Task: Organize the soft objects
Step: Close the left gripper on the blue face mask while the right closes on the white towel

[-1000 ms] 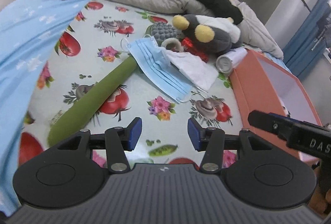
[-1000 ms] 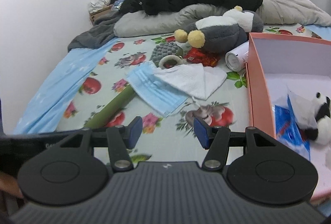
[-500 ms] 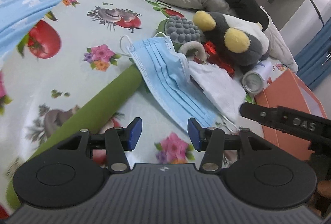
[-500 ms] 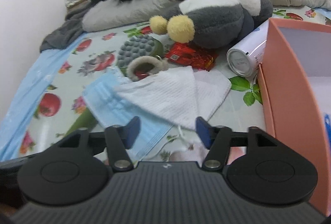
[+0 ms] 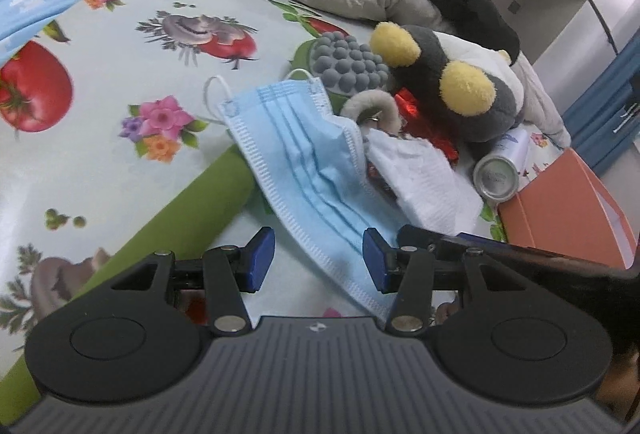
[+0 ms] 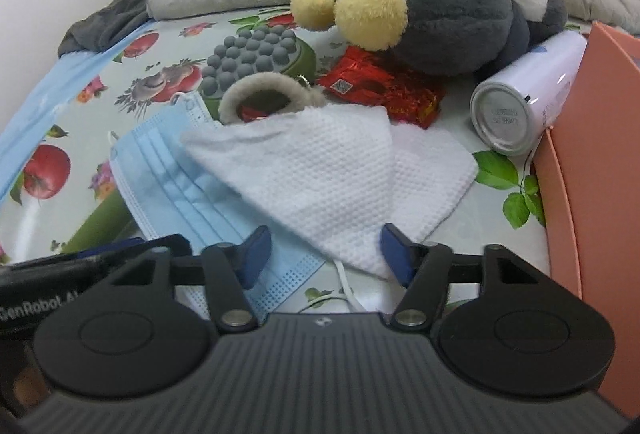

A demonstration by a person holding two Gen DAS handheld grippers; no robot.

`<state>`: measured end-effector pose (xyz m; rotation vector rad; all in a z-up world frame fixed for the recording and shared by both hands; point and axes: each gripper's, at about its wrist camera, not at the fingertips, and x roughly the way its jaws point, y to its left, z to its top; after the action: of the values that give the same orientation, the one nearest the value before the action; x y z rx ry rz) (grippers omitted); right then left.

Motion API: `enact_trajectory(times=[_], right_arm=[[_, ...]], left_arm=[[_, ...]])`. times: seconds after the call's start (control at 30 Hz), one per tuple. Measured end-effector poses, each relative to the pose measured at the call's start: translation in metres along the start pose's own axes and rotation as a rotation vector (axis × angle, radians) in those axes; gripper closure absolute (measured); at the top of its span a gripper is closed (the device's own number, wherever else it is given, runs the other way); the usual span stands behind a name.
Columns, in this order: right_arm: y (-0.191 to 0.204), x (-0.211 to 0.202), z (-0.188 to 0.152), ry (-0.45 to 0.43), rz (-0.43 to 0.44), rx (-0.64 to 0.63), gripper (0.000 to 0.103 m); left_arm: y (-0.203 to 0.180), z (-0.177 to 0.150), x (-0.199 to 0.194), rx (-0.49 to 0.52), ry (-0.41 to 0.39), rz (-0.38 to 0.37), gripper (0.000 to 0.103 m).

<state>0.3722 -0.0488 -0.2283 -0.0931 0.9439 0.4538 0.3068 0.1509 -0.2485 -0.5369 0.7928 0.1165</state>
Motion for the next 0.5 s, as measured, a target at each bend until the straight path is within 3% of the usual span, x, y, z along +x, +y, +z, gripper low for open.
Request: enact_trajectory(times=[0.07,0.1,0.17,0.2,0.23,0.3,0.5], right_arm=[[-0.001,-0.001,0.0,-0.005,-0.01,-0.001,0.067],[-0.002,-0.003,0.0,-0.008,-0.018,0.003,0.071],[-0.004,-0.005,0.001,-0.016,-0.024,0.01,0.088],[-0.004,-0.007,0.002,-0.019,-0.023,0.014,0.093],[-0.005,-0.01,0.002,-0.025,-0.027,0.017,0.094],[-0.004,-0.016,0.003,-0.044,-0.037,0.012,0.095],[-0.001,-0.04,0.003,-0.083,-0.037,-0.004,0.097]], left_arm=[[0.0,0.003,0.004,-0.016,0.007,-0.021,0.049],[0.0,0.003,0.005,-0.019,0.004,-0.015,0.051],[-0.002,0.005,0.007,-0.01,-0.001,0.006,0.062],[-0.003,0.005,0.007,-0.004,0.001,0.017,0.073],[-0.003,0.006,0.008,-0.003,0.003,0.024,0.086],[0.0,0.005,0.009,-0.014,0.01,0.029,0.097],[-0.001,0.002,-0.01,-0.037,-0.029,0.004,0.101]])
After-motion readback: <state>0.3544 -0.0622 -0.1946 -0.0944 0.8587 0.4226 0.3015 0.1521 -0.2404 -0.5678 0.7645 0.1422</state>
